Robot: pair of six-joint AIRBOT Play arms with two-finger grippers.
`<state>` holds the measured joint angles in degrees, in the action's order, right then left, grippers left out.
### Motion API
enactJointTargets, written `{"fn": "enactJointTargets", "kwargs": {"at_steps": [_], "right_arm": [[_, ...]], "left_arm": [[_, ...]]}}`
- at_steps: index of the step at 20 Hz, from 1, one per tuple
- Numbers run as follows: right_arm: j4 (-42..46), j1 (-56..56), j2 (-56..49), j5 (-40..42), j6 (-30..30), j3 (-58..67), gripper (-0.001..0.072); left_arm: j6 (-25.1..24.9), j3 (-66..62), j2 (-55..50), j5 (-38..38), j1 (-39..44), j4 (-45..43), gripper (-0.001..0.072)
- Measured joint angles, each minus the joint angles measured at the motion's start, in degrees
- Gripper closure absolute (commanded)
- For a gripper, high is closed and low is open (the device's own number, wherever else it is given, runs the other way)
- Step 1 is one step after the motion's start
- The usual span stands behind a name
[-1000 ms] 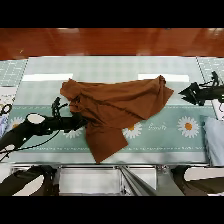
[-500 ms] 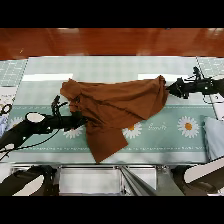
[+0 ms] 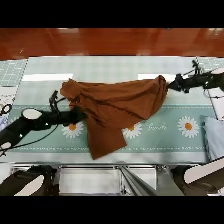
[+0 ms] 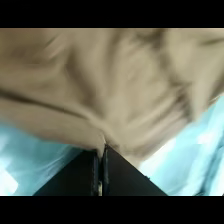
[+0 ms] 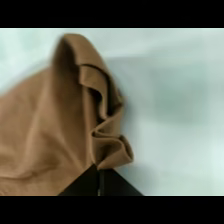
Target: Fold the shirts.
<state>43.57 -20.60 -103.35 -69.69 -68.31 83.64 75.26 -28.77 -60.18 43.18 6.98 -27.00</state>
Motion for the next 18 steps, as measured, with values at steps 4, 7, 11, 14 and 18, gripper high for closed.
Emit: {"fn": "enactJointTargets", "kwargs": {"at_steps": [4,7,11,14,18], "right_arm": [[-1.60,0.31,8.00,-1.62,-1.88,11.10,0.0688],[-2.19,0.35,15.91,-1.20,-3.63,20.46,0.0688],[3.98,0.31,28.48,0.07,-7.30,28.89,0.0688],[10.29,0.31,38.60,-0.35,-9.25,31.26,0.0688],[20.98,0.28,51.32,-1.11,-12.37,32.33,0.0688]], "left_arm": [[-0.59,-12.11,6.51,1.84,-3.96,-0.13,0.0683],[-1.16,-25.03,11.67,1.86,-9.07,-0.94,0.0683],[-1.38,-42.64,16.83,3.23,-17.70,-2.91,0.0683],[-1.27,-53.22,20.09,6.08,-23.67,-6.47,0.0683],[0.87,-62.12,25.97,8.83,-30.40,-14.32,0.0683]]}}
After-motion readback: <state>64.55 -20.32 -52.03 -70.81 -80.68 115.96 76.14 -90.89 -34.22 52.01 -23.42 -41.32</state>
